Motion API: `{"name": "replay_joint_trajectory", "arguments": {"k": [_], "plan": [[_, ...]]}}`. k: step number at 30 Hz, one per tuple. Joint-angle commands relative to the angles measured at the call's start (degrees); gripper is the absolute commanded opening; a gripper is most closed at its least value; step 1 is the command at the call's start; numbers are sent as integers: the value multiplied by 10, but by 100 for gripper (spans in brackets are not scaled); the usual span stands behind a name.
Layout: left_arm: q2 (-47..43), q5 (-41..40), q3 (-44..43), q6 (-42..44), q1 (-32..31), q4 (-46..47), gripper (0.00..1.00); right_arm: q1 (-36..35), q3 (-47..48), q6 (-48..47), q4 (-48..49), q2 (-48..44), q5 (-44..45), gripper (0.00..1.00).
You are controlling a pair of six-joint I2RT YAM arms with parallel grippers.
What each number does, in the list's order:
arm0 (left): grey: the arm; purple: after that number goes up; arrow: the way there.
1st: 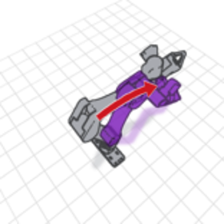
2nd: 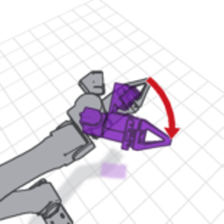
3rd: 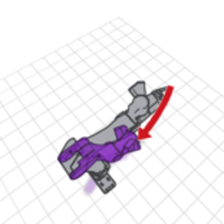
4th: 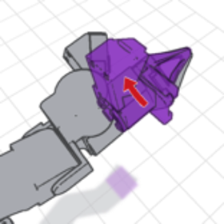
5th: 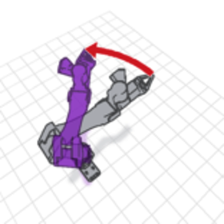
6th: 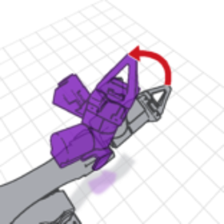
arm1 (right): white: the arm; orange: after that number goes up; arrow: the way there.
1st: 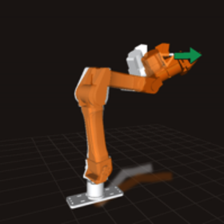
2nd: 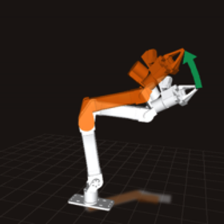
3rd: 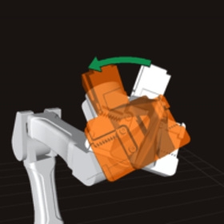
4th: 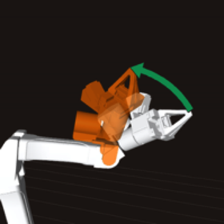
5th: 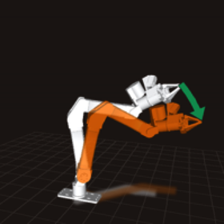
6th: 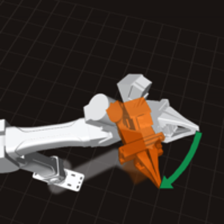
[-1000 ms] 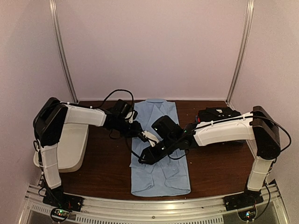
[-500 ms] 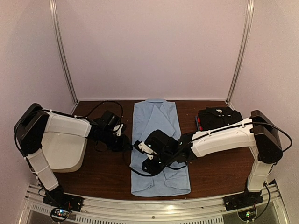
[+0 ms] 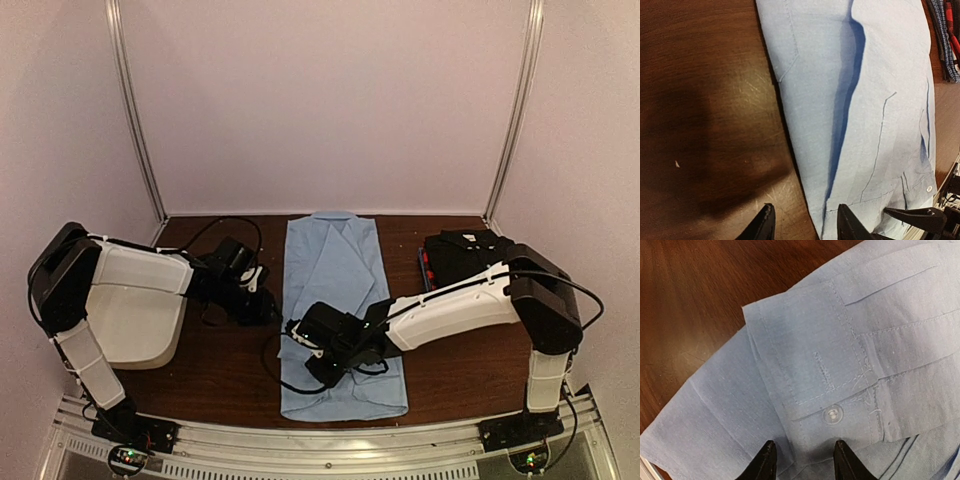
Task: Fold and stack the long sleeve shirts
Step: Smooth out the rectangle-folded shirt at the center of the board.
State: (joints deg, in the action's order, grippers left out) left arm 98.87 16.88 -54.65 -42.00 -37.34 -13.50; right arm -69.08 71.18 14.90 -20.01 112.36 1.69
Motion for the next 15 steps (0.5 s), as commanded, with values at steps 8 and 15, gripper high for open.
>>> {"name": "replay_joint_trajectory", "arguments": {"k": [8, 15], "plan": [[-8, 3, -8, 6, 1, 6, 43, -10, 34, -9, -32, 22, 44, 30], [-3, 7, -12, 9, 1, 5, 43, -10, 53, -19, -56, 32, 44, 37]]}}
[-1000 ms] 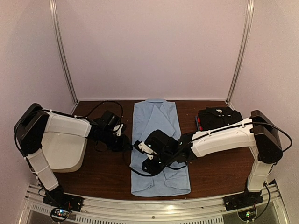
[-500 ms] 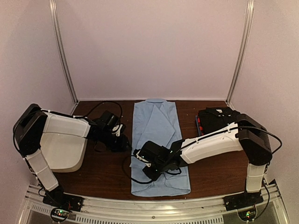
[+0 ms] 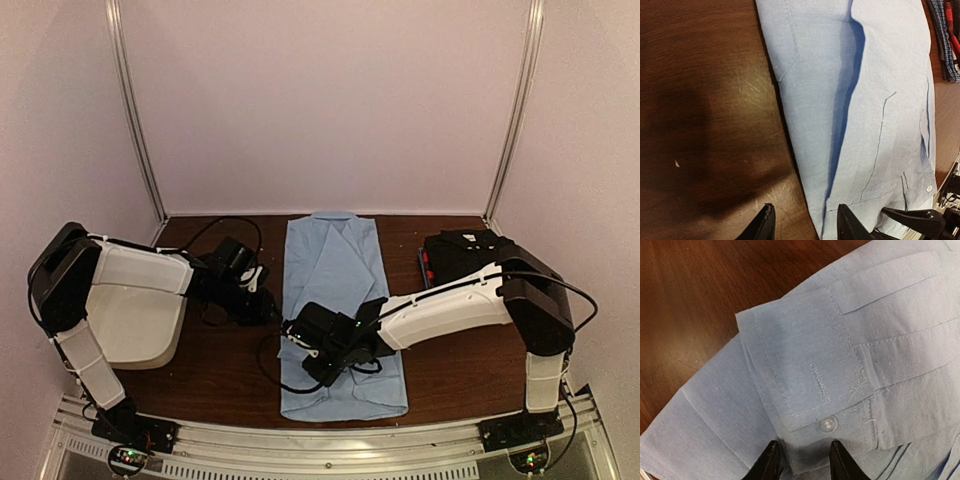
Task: Fold and stack the long sleeve shirts
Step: Smooth out the rectangle-folded shirt at the center of the board.
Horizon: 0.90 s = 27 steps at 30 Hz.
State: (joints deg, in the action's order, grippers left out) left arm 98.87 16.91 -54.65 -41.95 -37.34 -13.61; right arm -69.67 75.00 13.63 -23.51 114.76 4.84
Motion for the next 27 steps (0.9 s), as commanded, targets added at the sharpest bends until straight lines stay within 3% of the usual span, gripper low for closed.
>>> {"name": "replay_joint_trajectory", "arguments": {"k": [1, 3, 8, 17, 27], "plan": [[-3, 8, -12, 9, 1, 7, 43, -4, 15, -7, -21, 9, 13, 38], [-1, 6, -12, 9, 1, 6, 43, -4, 18, -7, -24, 11, 15, 39], [1, 8, -13, 9, 1, 6, 43, -4, 22, -6, -27, 14, 22, 23], [5, 9, -19, 13, 1, 4, 43, -4, 35, -7, -34, 5, 34, 5], [11, 12, -22, 15, 1, 3, 43, -4, 30, -14, -57, -33, 25, 0]]}}
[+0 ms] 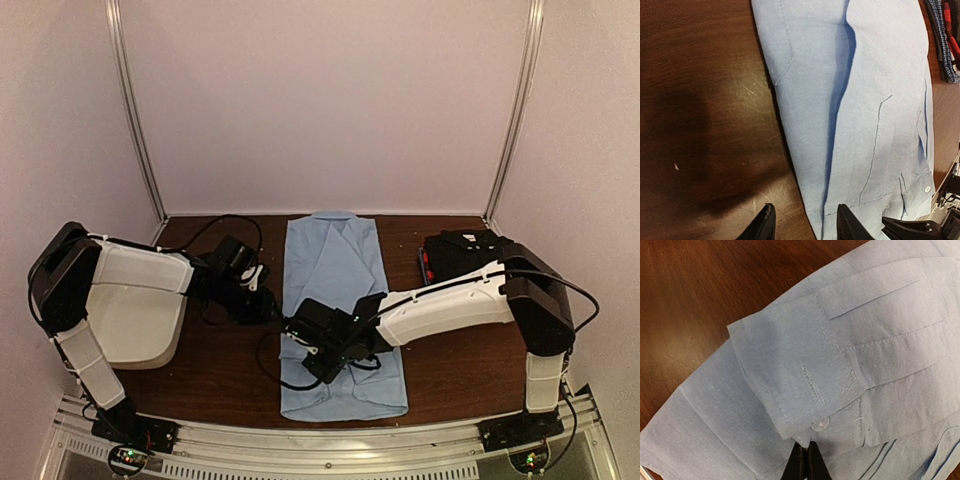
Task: Fold and stack the long sleeve shirts
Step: Smooth out the rectangle-folded shirt at the center of the board.
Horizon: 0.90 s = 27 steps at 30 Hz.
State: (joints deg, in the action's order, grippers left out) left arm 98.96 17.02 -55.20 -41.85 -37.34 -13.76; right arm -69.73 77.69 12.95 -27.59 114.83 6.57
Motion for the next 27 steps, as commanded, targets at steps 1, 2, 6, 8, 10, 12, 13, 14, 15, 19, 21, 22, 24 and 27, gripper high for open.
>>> {"name": "replay_joint_trajectory", "arguments": {"k": [1, 2, 6, 8, 10, 12, 13, 14, 15, 19, 21, 22, 24, 27], "plan": [[11, 10, -17, 15, 1, 5, 43, -3, 0, -8, -17, -36, 6, 0], [11, 10, -17, 15, 2, 5, 43, -3, -4, -7, -19, -39, 3, 0], [14, 12, -17, 15, 2, 5, 43, -3, -18, -3, -16, -48, -12, 0], [15, 13, -17, 15, 2, 4, 43, -3, -24, -1, -12, -52, -25, 0], [16, 14, -16, 15, 2, 5, 42, -3, -31, 2, -10, -54, -32, 0], [16, 15, -16, 15, 1, 4, 42, -3, -38, 4, -7, -56, -37, 0], [16, 15, -15, 15, 1, 4, 42, -3, -42, 4, -7, -57, -40, 0], [17, 15, -15, 15, 1, 5, 42, -4, -44, 6, -6, -58, -42, 0], [17, 16, -15, 15, 1, 4, 42, -4, -47, 7, -6, -60, -44, 0], [19, 18, -15, 13, 1, 7, 42, -5, -54, 8, -1, -63, -53, 1], [20, 19, -16, 13, 1, 8, 43, -4, -54, 8, 0, -62, -57, 1], [20, 20, -16, 13, 1, 8, 43, -4, -54, 8, 1, -62, -59, 2], [19, 21, -17, 13, 1, 8, 42, -4, -53, 9, 2, -64, -63, 4], [16, 19, -16, 13, 1, 8, 42, 4, -48, 14, 2, -84, -63, 14]]}}
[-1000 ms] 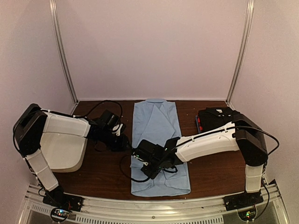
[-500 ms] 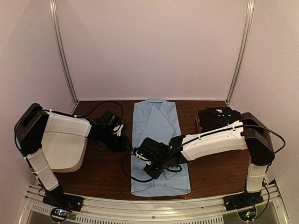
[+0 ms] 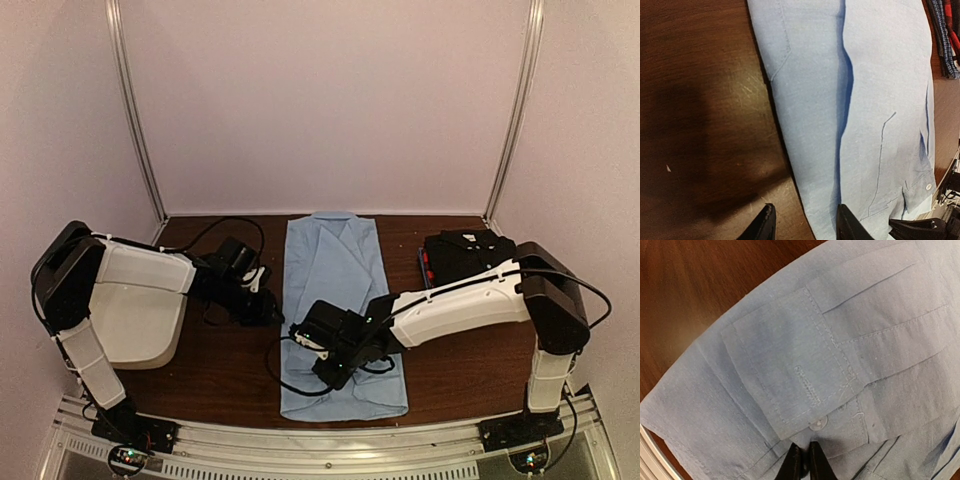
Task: Fold and stack the long sleeve shirts
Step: Smooth out the rectangle-folded shirt at the center of the board.
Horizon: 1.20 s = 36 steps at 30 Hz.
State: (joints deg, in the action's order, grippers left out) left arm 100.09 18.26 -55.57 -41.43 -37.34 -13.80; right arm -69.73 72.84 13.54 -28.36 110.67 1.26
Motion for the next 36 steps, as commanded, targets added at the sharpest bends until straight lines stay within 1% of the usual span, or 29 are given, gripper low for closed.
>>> {"name": "replay_joint_trajectory", "arguments": {"k": [1, 3, 5, 6, 8, 11, 14, 15, 17, 21, 26, 30, 36], "plan": [[3, 6, -12, 8, 1, 8, 42, 12, 0, 10, 13, -54, -11, 20], [0, 6, -13, 8, 1, 9, 42, 38, 2, 16, 20, -77, -11, 32], [-2, 4, -15, 8, 1, 9, 42, 70, 7, 20, 31, -95, -35, 40], [-3, 3, -18, 8, 1, 8, 42, 84, 11, 23, 41, -104, -44, 43], [-6, 3, -25, 9, 1, 9, 42, 116, 18, 32, 63, -115, -59, 44], [-7, 3, -39, 10, 1, 8, 42, 171, 25, 51, 109, -117, -104, 41], [-6, 6, -53, 9, 1, 11, 42, 220, 34, 76, 158, -102, -170, 29], [-5, 9, -58, 6, 1, 15, 41, 236, 38, 85, 176, -95, -199, 27], [-2, 14, -67, 2, 1, 24, 40, 260, 48, 101, 212, -76, -244, 24], [12, 25, -91, -10, -2, 43, 39, 298, 83, 129, 263, -18, -300, 20], [48, 31, -125, -19, -5, 57, 37, 342, 123, 186, 338, 68, -348, 18], [75, 33, -148, -23, -6, 60, 36, 375, 168, 216, 366, 122, -361, 18], [99, 18, -178, -21, -5, 49, 36, 425, 215, 211, 349, 153, -334, 23]]}}
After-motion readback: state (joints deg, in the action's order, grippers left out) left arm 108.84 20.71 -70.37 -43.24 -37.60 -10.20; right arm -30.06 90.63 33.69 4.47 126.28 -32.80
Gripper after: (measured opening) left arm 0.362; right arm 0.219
